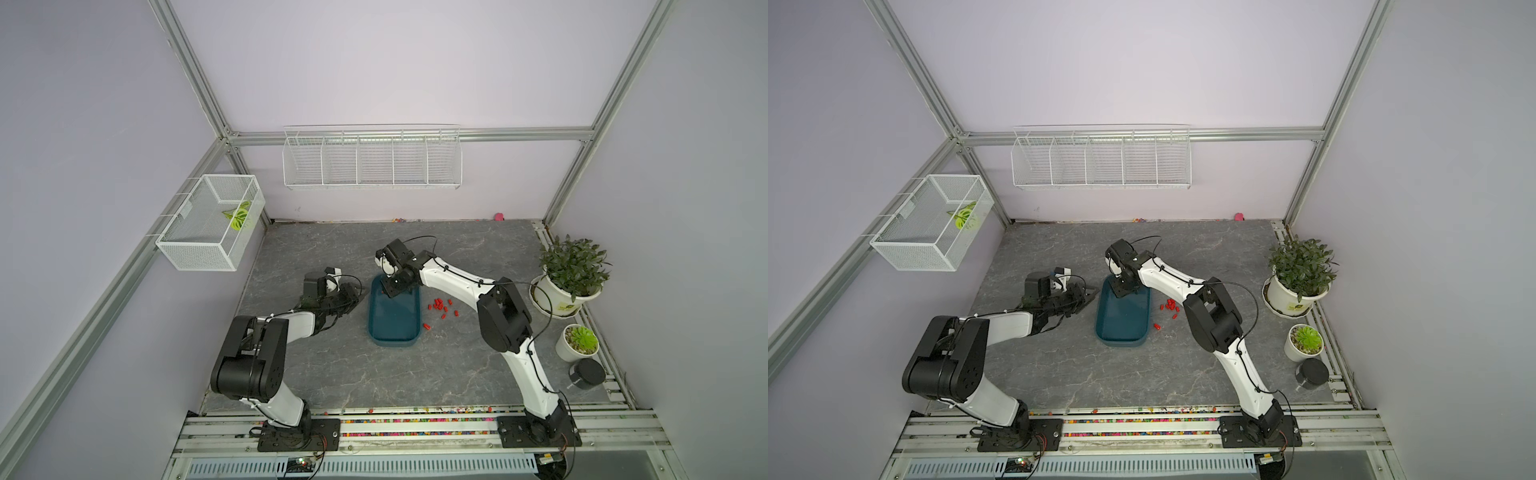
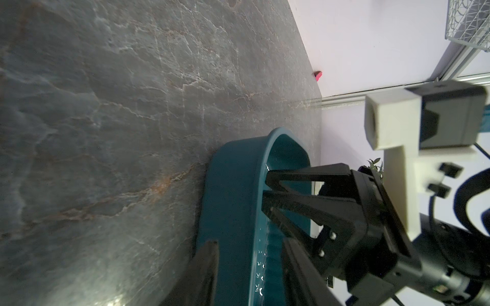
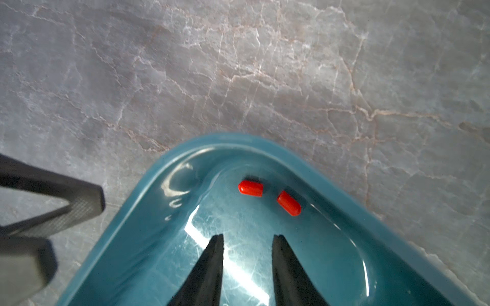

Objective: Take the screw protection sleeves out of the storage box
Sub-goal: Pick up the screw protection sleeve from the storage box.

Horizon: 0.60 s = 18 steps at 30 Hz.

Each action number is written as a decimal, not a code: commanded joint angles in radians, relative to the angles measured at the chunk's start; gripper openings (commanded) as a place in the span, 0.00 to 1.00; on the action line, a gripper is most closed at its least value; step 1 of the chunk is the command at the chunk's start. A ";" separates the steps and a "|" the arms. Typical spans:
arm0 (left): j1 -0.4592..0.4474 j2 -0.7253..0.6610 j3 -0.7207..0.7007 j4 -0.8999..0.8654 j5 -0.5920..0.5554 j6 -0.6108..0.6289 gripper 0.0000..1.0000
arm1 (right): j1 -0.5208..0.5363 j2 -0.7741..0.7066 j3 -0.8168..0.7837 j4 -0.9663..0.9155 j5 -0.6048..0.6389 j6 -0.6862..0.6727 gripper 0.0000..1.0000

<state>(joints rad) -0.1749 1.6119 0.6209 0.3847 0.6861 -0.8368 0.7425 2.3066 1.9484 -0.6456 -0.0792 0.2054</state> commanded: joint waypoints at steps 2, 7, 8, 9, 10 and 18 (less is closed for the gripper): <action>0.006 -0.002 0.015 0.008 0.004 0.001 0.46 | 0.009 0.034 0.047 0.005 0.001 0.003 0.36; 0.006 -0.005 0.013 0.007 0.004 0.001 0.46 | 0.016 0.058 0.070 -0.010 0.008 -0.005 0.38; 0.006 -0.005 0.013 0.008 0.004 0.001 0.46 | 0.015 0.060 0.075 -0.015 0.009 -0.007 0.38; 0.006 -0.005 0.013 0.008 0.004 0.001 0.46 | 0.017 0.062 0.078 -0.016 0.010 -0.007 0.38; 0.006 -0.006 0.013 0.008 0.004 0.001 0.46 | 0.017 0.063 0.077 -0.014 0.011 -0.009 0.38; 0.007 -0.004 0.011 0.011 0.005 0.001 0.46 | 0.018 0.086 0.097 -0.026 0.025 -0.012 0.38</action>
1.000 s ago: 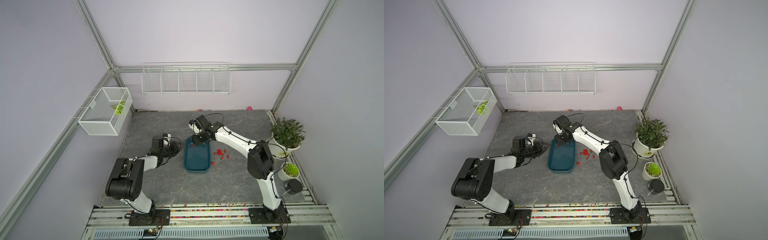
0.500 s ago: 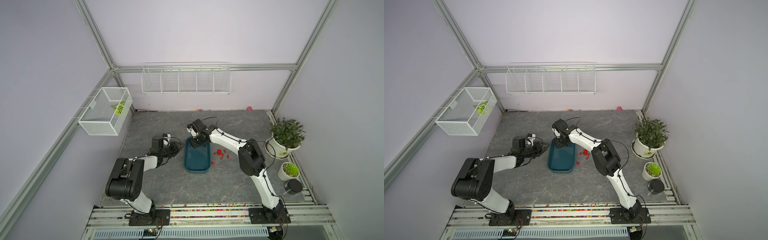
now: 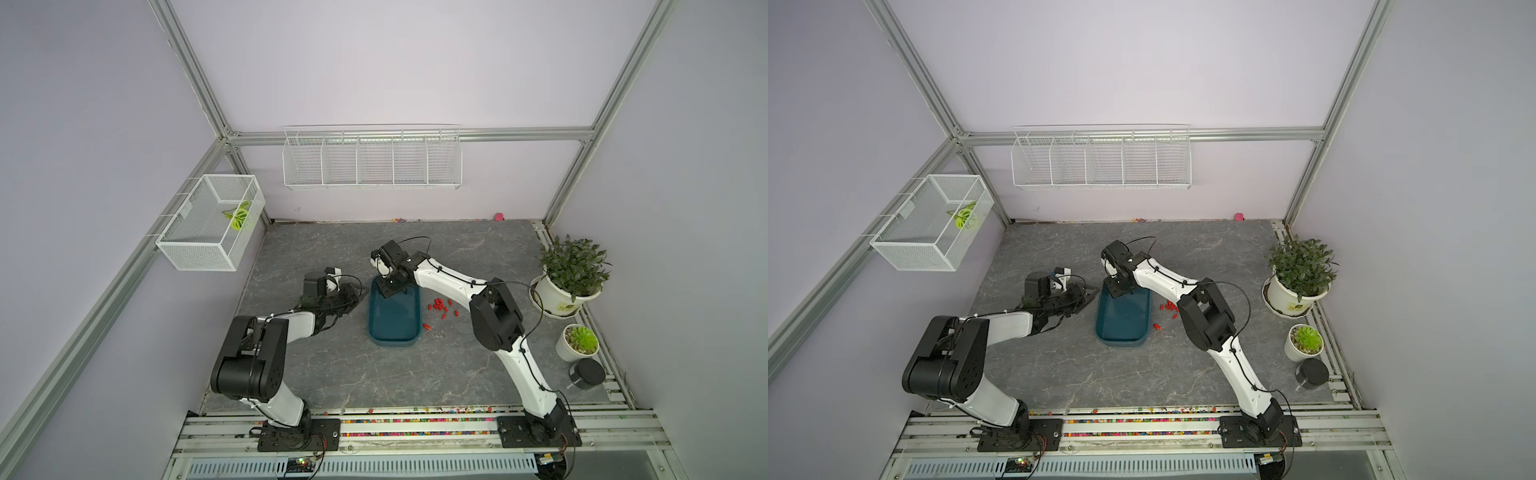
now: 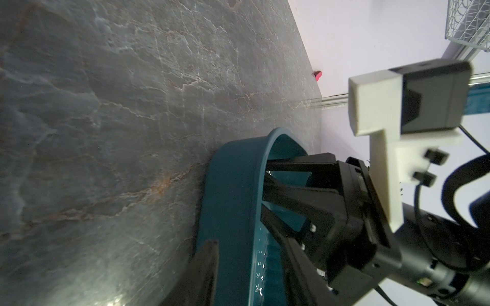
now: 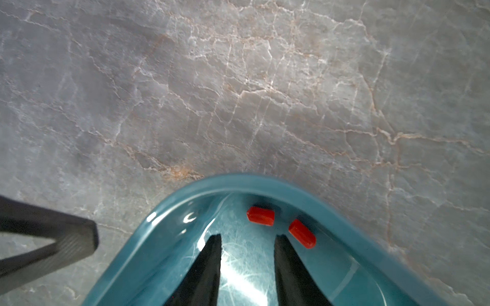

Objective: Take the screw protection sleeves out of the storage box
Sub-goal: Pick up the screw protection sleeve from the storage box.

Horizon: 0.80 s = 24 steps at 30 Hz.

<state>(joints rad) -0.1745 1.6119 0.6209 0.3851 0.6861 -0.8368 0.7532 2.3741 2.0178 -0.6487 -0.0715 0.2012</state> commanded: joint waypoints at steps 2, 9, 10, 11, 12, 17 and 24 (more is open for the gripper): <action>0.006 -0.006 0.011 0.011 0.006 0.001 0.46 | 0.009 0.028 0.038 -0.028 0.016 -0.008 0.38; 0.006 -0.004 0.011 0.011 0.007 0.000 0.46 | 0.013 0.037 0.045 -0.032 0.019 -0.011 0.38; 0.006 -0.005 0.010 0.011 0.007 0.001 0.46 | 0.014 0.040 0.047 -0.036 0.023 -0.015 0.38; 0.006 -0.007 0.010 0.011 0.007 0.001 0.46 | 0.015 0.042 0.050 -0.037 0.024 -0.016 0.38; 0.006 -0.008 0.010 0.011 0.006 0.001 0.46 | 0.014 0.043 0.053 -0.039 0.024 -0.017 0.38; 0.006 -0.006 0.011 0.009 0.006 0.001 0.46 | 0.017 0.055 0.065 -0.051 0.026 -0.019 0.39; 0.006 -0.008 0.010 0.008 0.006 0.001 0.46 | 0.018 0.071 0.080 -0.066 0.029 -0.023 0.41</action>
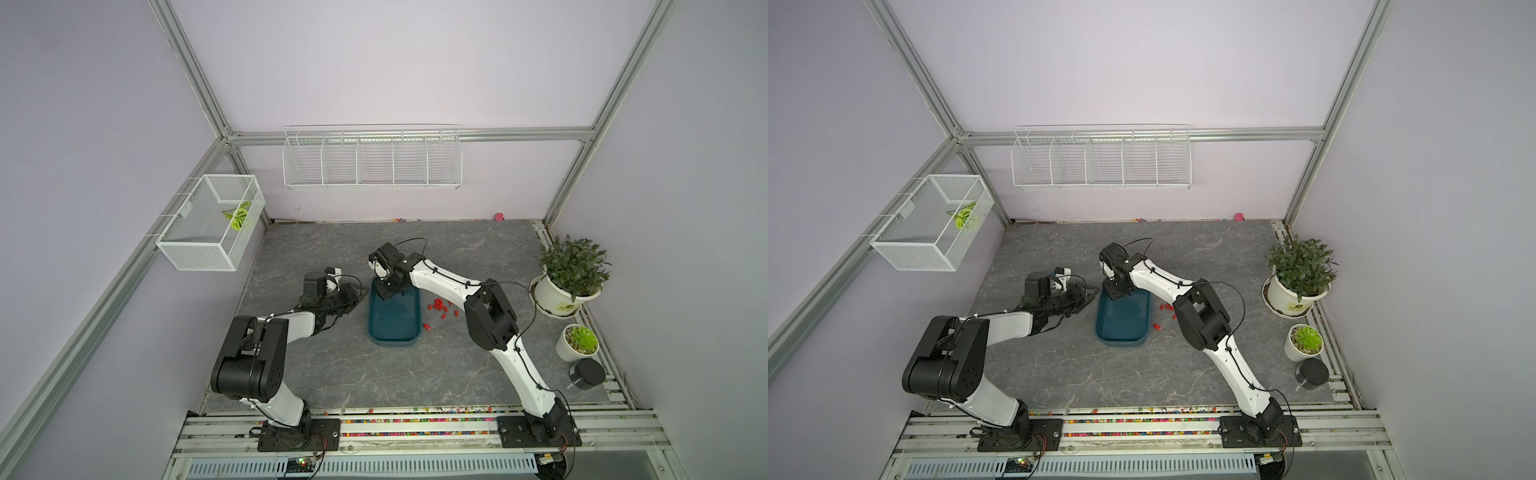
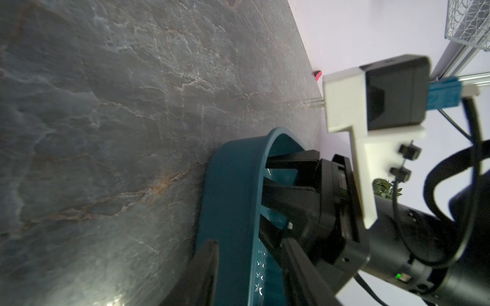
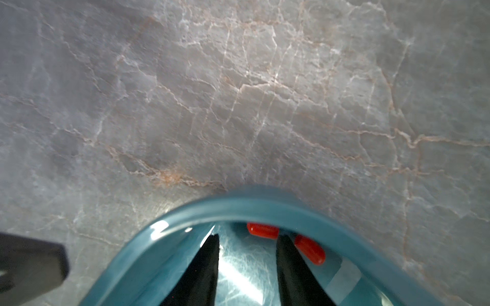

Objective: Take the screw protection sleeves out of the storage box
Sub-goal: Pick up the screw protection sleeve from the storage box.

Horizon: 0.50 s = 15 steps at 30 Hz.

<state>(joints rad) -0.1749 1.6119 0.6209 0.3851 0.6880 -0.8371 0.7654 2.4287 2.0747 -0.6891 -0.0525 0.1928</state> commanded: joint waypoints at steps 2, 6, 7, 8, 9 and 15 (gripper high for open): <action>0.006 -0.007 0.011 0.009 0.003 0.001 0.46 | 0.006 0.021 0.026 -0.030 0.011 -0.016 0.41; 0.006 -0.008 0.010 0.010 0.006 0.001 0.46 | 0.009 0.033 0.041 -0.043 0.014 -0.017 0.41; 0.006 -0.009 0.010 0.010 0.005 0.001 0.46 | 0.008 0.036 0.044 -0.043 0.014 -0.017 0.41; 0.006 -0.007 0.010 0.011 0.005 0.000 0.46 | 0.009 0.037 0.047 -0.043 0.014 -0.019 0.42; 0.007 -0.007 0.010 0.011 0.007 0.001 0.46 | 0.010 0.040 0.050 -0.045 0.015 -0.019 0.42; 0.007 -0.007 0.011 0.011 0.007 0.001 0.46 | 0.011 0.058 0.072 -0.063 0.028 -0.023 0.42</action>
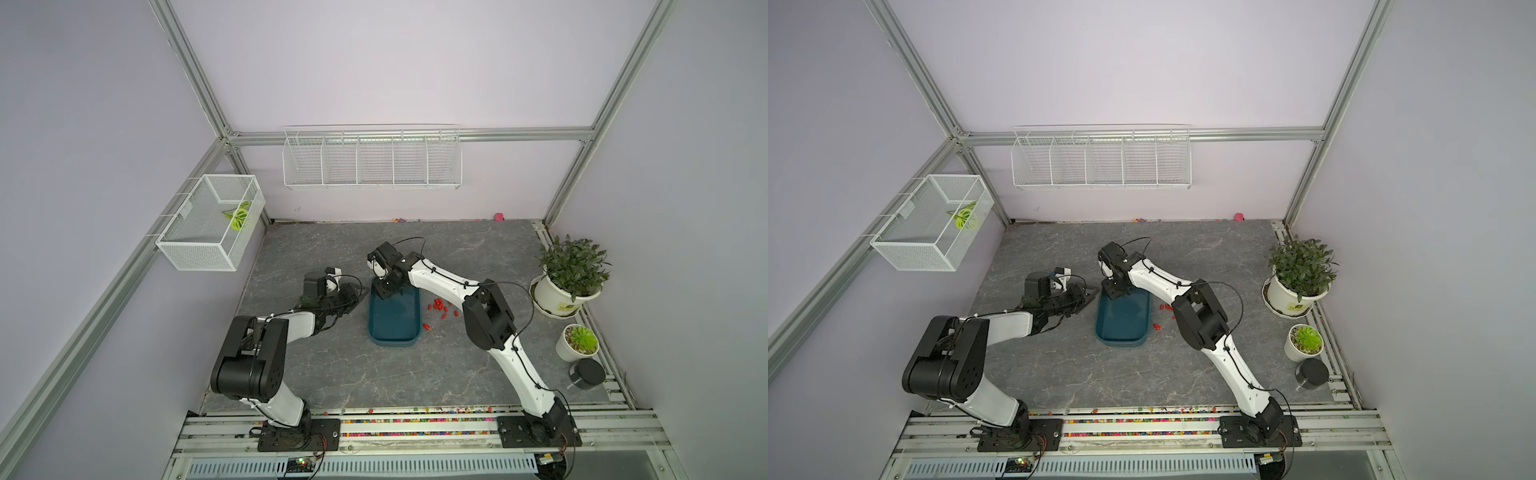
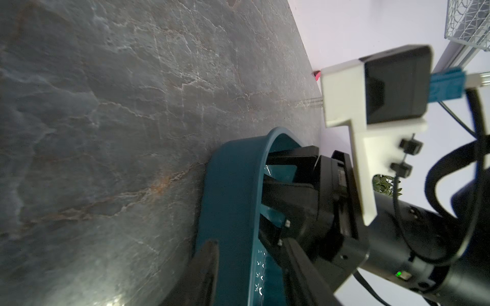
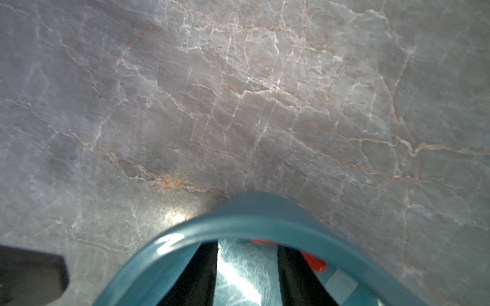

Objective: Take the screw protection sleeves out of the storage box
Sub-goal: Pick up the screw protection sleeve from the storage box.

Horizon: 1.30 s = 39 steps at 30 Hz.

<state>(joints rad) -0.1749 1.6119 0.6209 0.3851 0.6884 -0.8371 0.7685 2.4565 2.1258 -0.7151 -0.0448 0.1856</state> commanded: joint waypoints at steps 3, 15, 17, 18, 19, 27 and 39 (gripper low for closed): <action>0.006 -0.005 0.011 0.009 0.008 0.001 0.46 | 0.008 0.035 0.024 -0.038 0.026 -0.015 0.42; 0.007 -0.004 0.013 0.006 0.007 0.001 0.46 | 0.007 0.053 0.041 -0.043 0.032 -0.014 0.44; 0.007 -0.002 0.014 0.007 0.008 0.000 0.46 | 0.007 0.055 0.043 -0.041 0.039 -0.011 0.44; 0.007 -0.003 0.014 0.005 0.008 0.002 0.46 | 0.006 0.054 0.043 -0.040 0.041 -0.010 0.43; 0.007 -0.003 0.014 0.005 0.008 0.001 0.46 | 0.005 0.053 0.043 -0.040 0.042 -0.010 0.44; 0.006 -0.003 0.014 0.005 0.007 0.002 0.46 | 0.001 0.058 0.043 -0.038 0.022 -0.009 0.35; 0.007 -0.005 0.011 0.008 0.008 0.001 0.46 | 0.000 0.068 0.049 -0.040 -0.006 -0.009 0.11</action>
<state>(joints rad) -0.1745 1.6119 0.6209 0.3851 0.6888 -0.8371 0.7715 2.4901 2.1601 -0.7361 -0.0341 0.1764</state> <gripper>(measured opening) 0.459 0.119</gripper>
